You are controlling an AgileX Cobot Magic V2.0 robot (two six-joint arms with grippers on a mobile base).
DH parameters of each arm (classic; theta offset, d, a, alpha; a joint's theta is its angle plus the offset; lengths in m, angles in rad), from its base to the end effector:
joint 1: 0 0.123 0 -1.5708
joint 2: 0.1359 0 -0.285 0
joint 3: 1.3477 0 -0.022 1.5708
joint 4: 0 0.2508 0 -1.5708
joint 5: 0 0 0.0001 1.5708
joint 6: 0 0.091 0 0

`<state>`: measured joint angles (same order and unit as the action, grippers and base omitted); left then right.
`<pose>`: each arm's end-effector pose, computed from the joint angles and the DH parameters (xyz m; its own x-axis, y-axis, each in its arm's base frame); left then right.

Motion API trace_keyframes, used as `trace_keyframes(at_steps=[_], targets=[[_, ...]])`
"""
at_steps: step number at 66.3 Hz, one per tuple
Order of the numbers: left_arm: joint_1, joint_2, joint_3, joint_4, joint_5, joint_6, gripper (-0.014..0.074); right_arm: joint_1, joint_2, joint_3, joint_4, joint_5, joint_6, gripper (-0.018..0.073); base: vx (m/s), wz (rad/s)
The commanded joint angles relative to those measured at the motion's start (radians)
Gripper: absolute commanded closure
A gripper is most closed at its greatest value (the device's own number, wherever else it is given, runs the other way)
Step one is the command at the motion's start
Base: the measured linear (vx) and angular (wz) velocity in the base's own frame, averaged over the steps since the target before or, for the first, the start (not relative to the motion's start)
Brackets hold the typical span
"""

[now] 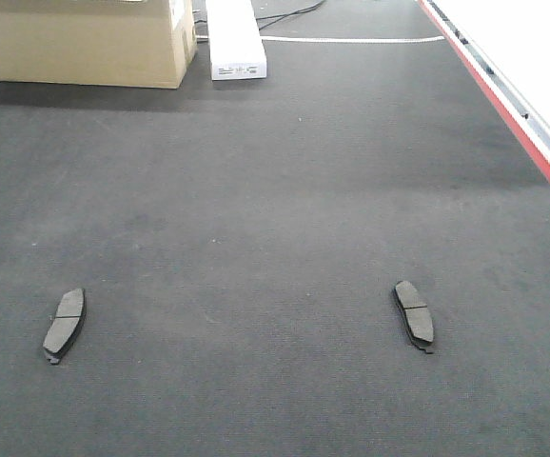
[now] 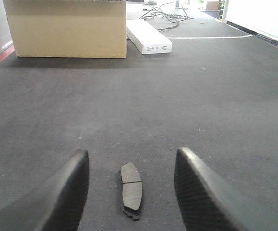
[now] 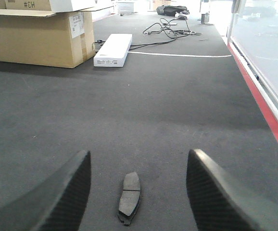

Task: Move and align brake pads A on conveyor
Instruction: 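Raise the right gripper and back the base away from the conveyor, then turn the base away from the conveyor toward the aisle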

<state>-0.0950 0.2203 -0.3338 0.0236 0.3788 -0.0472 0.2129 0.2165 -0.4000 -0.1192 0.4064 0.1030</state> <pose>0.0636 -0.0053 0.2777 -0.1784 -0.0084 -0.9839 0.0818 0.9964 -0.0233 0.0580 0.0081 0.2975 -0.1286 -0.0345 -0.9911 -0.1664 0.9860 -0.0128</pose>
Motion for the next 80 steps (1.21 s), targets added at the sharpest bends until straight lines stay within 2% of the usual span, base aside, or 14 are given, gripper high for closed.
trace_keyframes(at_steps=[1,31,80], targets=[[-0.007,0.01,-0.024,0.0,-0.081,0.002,0.0202,-0.002,0.012,-0.024,-0.011,-0.074,0.0,0.0127,-0.01,0.05],[-0.007,0.01,-0.024,0.0,-0.081,0.002,0.0202,-0.002,0.012,-0.024,-0.011,-0.074,0.0,0.0127,-0.14,0.03],[-0.007,0.01,-0.024,0.0,-0.08,0.002,0.0202,-0.002,0.012,-0.024,-0.011,-0.074,0.0,0.0127,-0.4,0.0]])
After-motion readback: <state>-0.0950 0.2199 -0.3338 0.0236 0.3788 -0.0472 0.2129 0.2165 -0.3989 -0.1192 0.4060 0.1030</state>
